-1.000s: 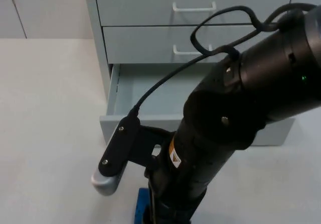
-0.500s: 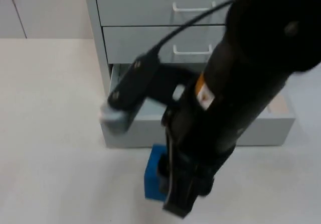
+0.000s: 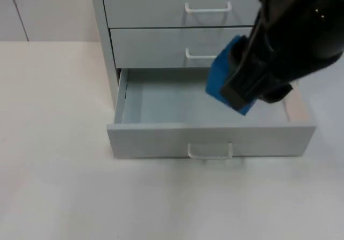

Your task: Open the drawer with the left hand, place the block into the drawer with the right hand, then close the drawer with the left hand.

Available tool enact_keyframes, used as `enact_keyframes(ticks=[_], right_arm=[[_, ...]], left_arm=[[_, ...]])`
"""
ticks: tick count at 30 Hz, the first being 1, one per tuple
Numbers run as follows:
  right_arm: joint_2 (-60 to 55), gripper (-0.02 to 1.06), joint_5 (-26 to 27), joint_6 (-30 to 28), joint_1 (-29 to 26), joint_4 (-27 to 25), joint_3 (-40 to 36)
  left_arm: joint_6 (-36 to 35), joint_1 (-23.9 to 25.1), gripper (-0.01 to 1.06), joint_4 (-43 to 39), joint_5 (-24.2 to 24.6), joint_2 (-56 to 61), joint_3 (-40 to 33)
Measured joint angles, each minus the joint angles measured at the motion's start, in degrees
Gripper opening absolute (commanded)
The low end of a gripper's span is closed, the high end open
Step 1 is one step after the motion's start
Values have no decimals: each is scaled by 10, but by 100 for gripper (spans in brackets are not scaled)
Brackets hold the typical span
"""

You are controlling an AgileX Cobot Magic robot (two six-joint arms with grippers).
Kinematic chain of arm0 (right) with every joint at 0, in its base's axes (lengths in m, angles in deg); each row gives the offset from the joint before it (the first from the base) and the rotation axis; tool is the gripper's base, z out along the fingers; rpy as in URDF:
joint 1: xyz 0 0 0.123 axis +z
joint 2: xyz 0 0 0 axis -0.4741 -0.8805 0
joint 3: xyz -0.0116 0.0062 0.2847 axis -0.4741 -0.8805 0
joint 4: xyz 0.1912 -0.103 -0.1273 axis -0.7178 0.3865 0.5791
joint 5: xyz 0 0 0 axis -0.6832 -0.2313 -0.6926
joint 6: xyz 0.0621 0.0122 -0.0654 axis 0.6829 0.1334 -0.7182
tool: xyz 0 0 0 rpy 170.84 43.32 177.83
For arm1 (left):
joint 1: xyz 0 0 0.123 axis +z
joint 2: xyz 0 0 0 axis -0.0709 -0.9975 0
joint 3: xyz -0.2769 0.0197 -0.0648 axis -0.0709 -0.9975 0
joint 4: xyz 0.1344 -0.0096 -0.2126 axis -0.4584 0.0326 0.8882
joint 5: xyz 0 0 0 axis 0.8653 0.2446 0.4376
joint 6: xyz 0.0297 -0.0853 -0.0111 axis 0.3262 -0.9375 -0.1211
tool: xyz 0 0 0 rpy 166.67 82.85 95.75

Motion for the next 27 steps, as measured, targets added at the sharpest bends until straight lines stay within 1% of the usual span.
enact_keyframes(ticks=[1, 2, 4, 6, 7, 8, 11, 12, 13, 15, 17, 18, 19, 20, 23, 24, 25, 26, 27], right_arm=[[0, 0, 13, 38, -22, 9, -13], [0, 0, 13, 38, -22, 9, -13], [0, 0, 53, 89, -53, 21, -36], [0, 0, 113, 142, -95, 26, -63], [0, 0, 146, 157, -117, 29, -74], [0, 0, 146, 157, -117, 29, -74], [-1, 0, 227, 184, -171, 33, -103], [-2, 0, 240, 187, -183, 34, -107], [-2, 0, 240, 187, -183, 34, -107], [-7, 0, 252, 190, -200, 39, -108], [-19, 0, 255, 207, -205, 58, -108], [-29, 0, 258, 225, -205, 74, -108], [-29, 0, 258, 225, -205, 74, -108], [-40, 0, 260, 247, -205, 94, -108], [-82, 0, 262, 350, -206, 169, -108], [-82, 0, 262, 350, -206, 169, -108], [-98, 0, 264, 382, -206, 200, -108], [-111, 0, 266, 422, -206, 227, -108], [-134, 0, 267, 487, -206, 278, -108]], left_arm=[[1, 0, 105, 0, 0, 0, 0], [1, 0, 105, 0, 0, 0, 0], [1, 0, 105, 0, 0, 0, 0], [1, 0, 105, 1, 0, 0, 0], [1, 0, 105, 1, 0, 0, 0], [1, 0, 105, 1, 0, 0, 0], [1, 0, 105, 2, -1, 0, 0], [1, 0, 105, 4, -1, 0, 0], [1, 0, 105, 4, -1, 0, 0], [1, 0, 105, 4, -2, 0, 0], [1, 0, 105, 4, -2, 0, 0], [1, 0, 105, 4, -4, 0, 0], [1, 0, 105, 4, -4, 0, 0], [1, 0, 105, 4, -5, 0, 0], [1, 0, 105, 4, -8, 0, 0], [1, 0, 105, 4, -8, 0, 0], [1, 0, 105, 4, -8, 0, 0], [1, 0, 105, 4, -8, 0, 0], [1, 0, 105, 4, -8, 0, 0]])
